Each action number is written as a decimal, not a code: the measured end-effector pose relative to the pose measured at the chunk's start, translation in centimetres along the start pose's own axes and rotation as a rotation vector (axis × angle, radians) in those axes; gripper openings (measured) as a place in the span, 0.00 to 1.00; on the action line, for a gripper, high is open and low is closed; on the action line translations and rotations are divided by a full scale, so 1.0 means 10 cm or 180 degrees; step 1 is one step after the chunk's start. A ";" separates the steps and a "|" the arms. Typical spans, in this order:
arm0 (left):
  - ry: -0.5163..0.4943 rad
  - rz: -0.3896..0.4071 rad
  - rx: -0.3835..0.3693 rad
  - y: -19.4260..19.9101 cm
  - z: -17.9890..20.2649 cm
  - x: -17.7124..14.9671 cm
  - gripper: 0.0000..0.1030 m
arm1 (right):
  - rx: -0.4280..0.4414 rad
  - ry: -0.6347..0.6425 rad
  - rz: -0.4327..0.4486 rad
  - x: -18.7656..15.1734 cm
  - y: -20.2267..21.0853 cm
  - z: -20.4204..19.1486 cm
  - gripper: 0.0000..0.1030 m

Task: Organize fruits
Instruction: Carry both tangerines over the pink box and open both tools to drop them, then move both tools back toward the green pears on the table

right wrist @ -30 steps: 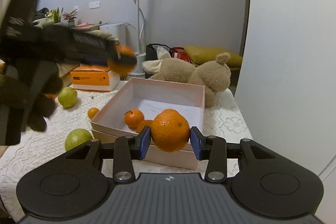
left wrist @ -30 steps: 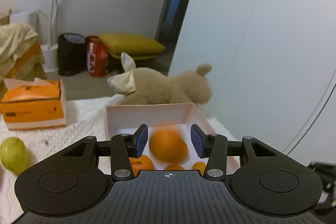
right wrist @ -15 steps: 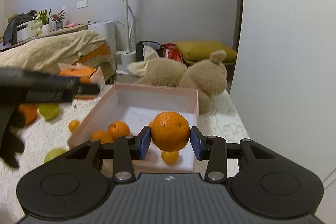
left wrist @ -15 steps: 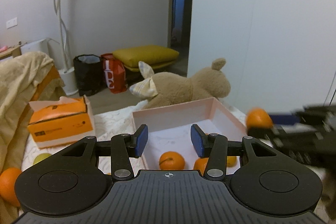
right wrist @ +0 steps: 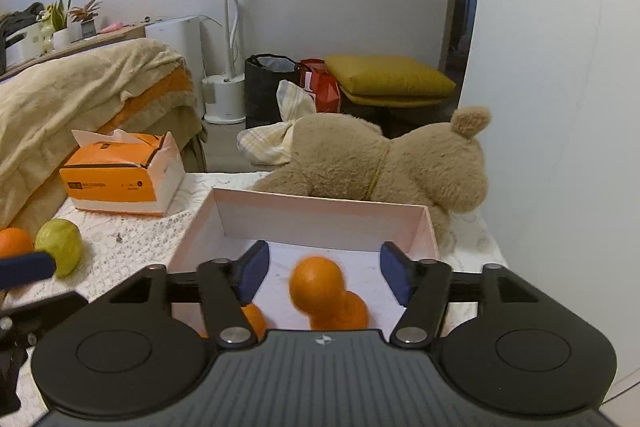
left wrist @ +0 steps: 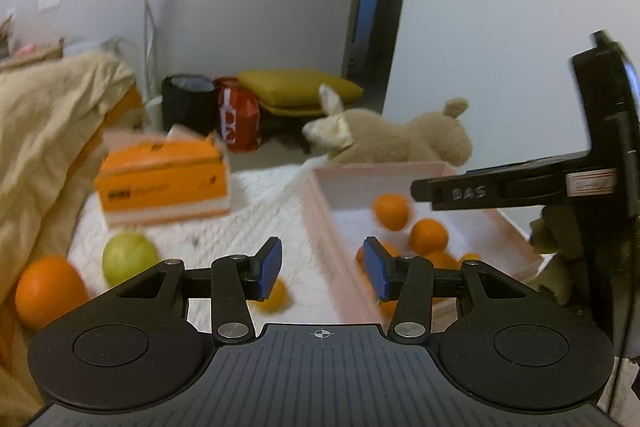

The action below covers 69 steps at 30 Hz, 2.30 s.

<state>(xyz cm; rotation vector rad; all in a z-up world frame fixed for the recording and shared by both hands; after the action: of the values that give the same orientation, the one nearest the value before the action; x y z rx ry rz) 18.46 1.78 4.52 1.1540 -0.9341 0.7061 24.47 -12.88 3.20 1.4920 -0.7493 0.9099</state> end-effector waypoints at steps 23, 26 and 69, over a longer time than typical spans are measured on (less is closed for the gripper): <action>0.0169 -0.0273 0.0030 0.32 -0.28 -0.63 0.49 | 0.0350 0.0593 -0.0012 -0.44 0.69 -0.78 0.64; 0.0306 -0.0287 0.0172 0.41 -0.50 -0.69 0.48 | 0.0395 0.0564 -0.0051 -0.58 0.72 -0.76 0.64; 0.0469 -0.0196 0.0137 0.64 -0.58 -0.70 0.49 | 0.1465 0.1034 -0.0539 -1.40 0.92 -1.50 0.48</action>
<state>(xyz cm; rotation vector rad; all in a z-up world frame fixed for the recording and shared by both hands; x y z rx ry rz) 11.21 9.11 0.42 1.1475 -0.7600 0.7538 7.75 0.29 -4.13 1.7143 -0.1752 1.2099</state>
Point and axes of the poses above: each gripper's, at about its wrist camera, not at the fingertips, and y roughly against the way its jaws point, z to its right, x to its top, the point moved 9 cm from there along -y, roughly the way its jaws point, and after that the axes turned 7 degrees about z, right-handed, at the moved point
